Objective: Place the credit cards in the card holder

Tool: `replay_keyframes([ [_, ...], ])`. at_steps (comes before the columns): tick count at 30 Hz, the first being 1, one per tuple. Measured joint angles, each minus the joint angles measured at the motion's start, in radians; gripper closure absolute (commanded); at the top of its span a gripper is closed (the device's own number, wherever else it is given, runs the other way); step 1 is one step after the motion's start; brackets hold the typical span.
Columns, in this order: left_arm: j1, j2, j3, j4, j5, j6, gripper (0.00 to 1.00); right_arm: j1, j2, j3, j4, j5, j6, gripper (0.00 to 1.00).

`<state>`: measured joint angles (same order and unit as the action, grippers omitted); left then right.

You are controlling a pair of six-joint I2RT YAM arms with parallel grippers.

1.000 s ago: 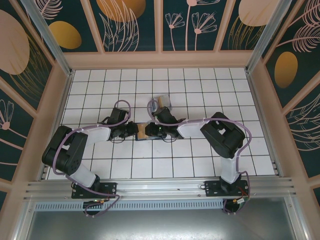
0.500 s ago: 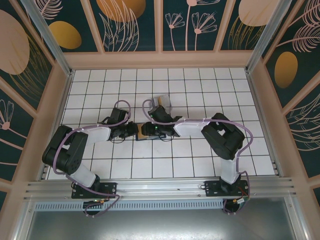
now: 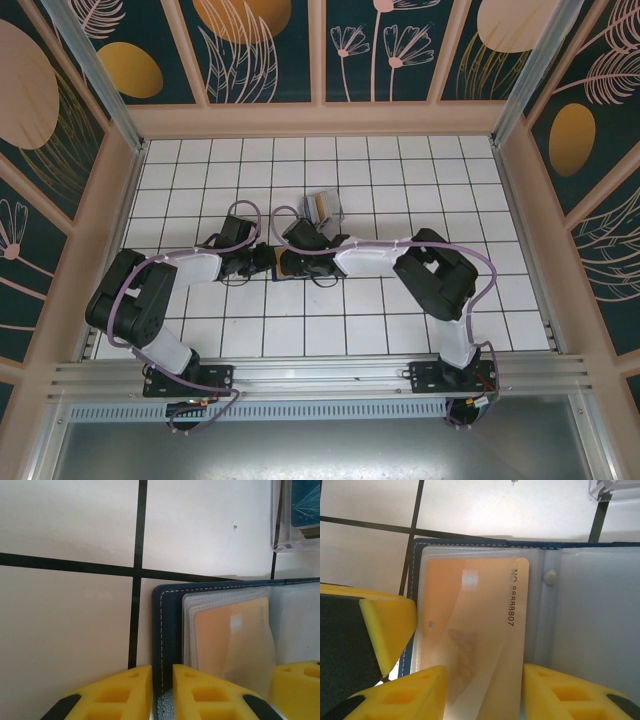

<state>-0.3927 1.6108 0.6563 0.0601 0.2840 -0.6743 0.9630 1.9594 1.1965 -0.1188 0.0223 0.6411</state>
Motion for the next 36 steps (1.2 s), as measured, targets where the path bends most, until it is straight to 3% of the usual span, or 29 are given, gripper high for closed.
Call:
replay_keyframes([
  [7,0.000,0.004,0.003,0.000,0.000,-0.004,0.80,0.010,-0.006,-0.016,0.009,0.037,-0.008,0.65],
  [20,-0.001,-0.012,0.004,-0.016,-0.001,-0.010,0.79,0.010,-0.073,-0.156,0.168,-0.027,-0.010,0.74],
  [27,-0.007,-0.108,-0.011,-0.036,0.002,-0.011,0.80,0.003,-0.092,-0.231,0.278,-0.082,0.014,0.82],
  [36,-0.008,-0.203,-0.068,0.039,0.089,-0.046,0.85,-0.011,-0.095,-0.277,0.374,-0.149,0.042,0.88],
])
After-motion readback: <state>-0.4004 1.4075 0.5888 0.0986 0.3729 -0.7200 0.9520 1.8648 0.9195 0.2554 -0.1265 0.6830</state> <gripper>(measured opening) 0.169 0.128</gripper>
